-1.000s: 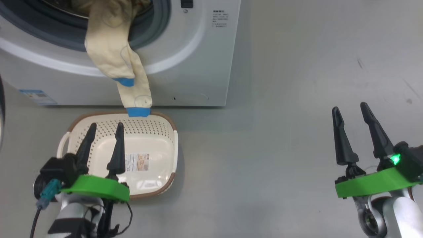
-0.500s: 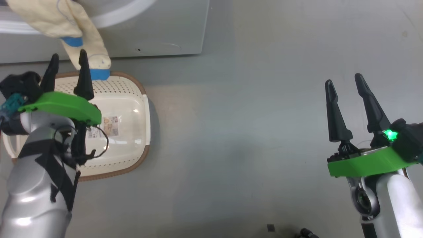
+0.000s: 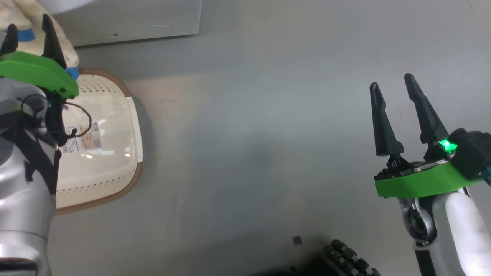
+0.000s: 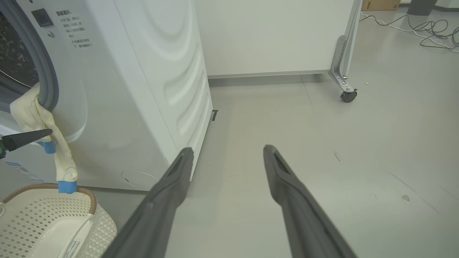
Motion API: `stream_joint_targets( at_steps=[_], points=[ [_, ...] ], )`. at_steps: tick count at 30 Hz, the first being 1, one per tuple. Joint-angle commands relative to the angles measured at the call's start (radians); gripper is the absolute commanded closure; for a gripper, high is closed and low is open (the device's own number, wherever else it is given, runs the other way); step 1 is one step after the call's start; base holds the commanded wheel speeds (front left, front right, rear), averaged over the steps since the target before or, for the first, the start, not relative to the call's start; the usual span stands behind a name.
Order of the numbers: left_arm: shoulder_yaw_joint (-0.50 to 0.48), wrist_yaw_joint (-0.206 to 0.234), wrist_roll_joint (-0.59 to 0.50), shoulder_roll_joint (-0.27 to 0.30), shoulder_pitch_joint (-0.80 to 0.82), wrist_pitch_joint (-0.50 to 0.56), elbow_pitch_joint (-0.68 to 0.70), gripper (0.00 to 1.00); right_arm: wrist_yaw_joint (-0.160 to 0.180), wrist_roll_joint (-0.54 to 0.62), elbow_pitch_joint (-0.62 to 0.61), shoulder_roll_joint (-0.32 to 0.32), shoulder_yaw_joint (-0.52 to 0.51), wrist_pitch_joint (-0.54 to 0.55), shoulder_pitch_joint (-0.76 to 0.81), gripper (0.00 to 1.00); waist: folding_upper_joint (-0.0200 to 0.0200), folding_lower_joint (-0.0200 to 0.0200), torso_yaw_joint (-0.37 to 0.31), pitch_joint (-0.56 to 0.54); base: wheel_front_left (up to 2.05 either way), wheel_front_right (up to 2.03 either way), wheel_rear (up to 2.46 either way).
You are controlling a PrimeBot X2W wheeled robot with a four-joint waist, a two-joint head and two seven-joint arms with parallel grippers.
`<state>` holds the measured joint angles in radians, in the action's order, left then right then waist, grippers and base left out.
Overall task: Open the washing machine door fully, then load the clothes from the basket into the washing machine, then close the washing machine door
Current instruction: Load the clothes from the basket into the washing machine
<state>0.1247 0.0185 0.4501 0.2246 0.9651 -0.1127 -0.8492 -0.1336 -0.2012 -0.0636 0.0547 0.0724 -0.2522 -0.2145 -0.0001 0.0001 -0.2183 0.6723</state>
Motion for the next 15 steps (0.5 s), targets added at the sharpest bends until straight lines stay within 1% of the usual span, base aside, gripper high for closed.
stream_joint_targets(
  at_steps=[1, 5, 9, 15],
  points=[
    [-0.032, 0.009, 0.004, 0.054, 0.028, -0.014, 0.002, 0.00, 0.003, -0.001, -0.029, -0.002, 0.019, -0.009, 0.001, 0.00, 0.0001, -0.0001, -0.012, 0.010, 0.00, 0.00, 0.00],
    [-0.040, 0.021, 0.007, 0.066, 0.073, -0.032, -0.055, 0.00, 0.003, 0.017, -0.029, -0.003, 0.035, -0.009, -0.002, 0.00, 0.0001, -0.0001, -0.024, 0.020, 0.00, 0.00, 0.00],
    [-0.043, 0.033, 0.007, 0.073, 0.111, -0.054, -0.103, 0.00, 0.003, 0.011, -0.033, -0.004, 0.049, -0.009, -0.003, 0.00, 0.0001, -0.0001, -0.032, 0.030, 0.00, 0.00, 0.00],
    [-0.038, 0.025, 0.010, 0.080, 0.162, -0.067, -0.165, 0.00, 0.003, -0.001, -0.037, -0.004, 0.059, -0.009, -0.007, 0.00, 0.0001, -0.0001, -0.040, 0.042, 0.00, 0.00, 0.00]
  ],
)
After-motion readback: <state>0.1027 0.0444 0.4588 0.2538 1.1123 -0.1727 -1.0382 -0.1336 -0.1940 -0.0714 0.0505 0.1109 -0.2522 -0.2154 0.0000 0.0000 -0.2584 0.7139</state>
